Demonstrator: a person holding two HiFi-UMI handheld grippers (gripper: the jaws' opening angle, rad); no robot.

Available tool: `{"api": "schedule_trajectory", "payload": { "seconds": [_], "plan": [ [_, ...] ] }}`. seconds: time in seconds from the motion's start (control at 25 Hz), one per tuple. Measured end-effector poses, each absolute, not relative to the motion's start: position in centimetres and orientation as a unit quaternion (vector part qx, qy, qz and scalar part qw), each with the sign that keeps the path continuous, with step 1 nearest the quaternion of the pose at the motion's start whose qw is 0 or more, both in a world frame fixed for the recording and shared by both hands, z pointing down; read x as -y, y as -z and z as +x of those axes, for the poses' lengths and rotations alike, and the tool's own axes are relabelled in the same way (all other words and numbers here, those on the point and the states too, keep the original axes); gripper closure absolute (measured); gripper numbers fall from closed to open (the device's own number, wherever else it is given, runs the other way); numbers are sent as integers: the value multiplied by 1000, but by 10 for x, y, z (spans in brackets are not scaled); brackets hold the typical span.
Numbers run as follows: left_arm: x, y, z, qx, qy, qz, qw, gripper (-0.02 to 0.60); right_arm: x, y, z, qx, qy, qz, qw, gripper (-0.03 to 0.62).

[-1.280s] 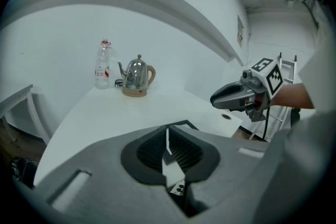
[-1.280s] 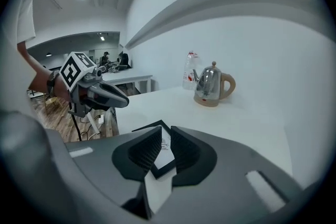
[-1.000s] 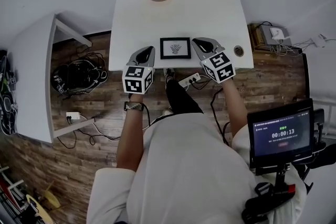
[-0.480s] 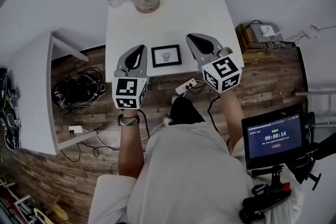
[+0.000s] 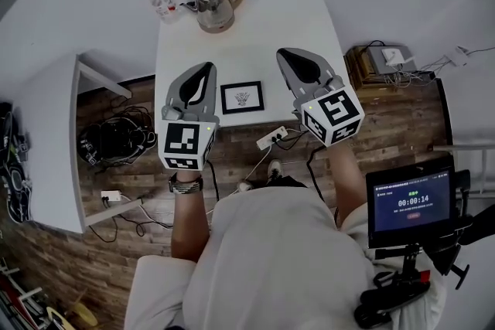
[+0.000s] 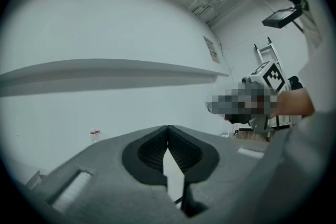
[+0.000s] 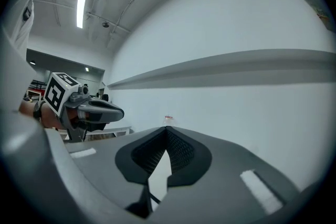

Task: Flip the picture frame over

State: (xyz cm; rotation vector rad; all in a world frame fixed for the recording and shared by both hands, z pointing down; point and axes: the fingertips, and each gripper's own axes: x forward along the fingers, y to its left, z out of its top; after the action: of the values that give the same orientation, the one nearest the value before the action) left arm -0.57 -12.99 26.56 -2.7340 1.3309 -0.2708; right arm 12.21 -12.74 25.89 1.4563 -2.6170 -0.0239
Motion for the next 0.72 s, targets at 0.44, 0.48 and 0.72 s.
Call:
{"api": "schedule_trajectory", "payload": {
  "seconds": [0.44,0.48,0.72],
  "plan": [
    [134,-259,-7,-437,81,-894,49,578,128,-250,130,862,11,502,66,592],
    [135,-257,-4,-436,79,-895,49,578,129,-250,132,860,8,506,69,592],
    [119,-258,-11,-424,72,-901,55,578,111,-257,119,860,9,505,73,592]
  ]
}}
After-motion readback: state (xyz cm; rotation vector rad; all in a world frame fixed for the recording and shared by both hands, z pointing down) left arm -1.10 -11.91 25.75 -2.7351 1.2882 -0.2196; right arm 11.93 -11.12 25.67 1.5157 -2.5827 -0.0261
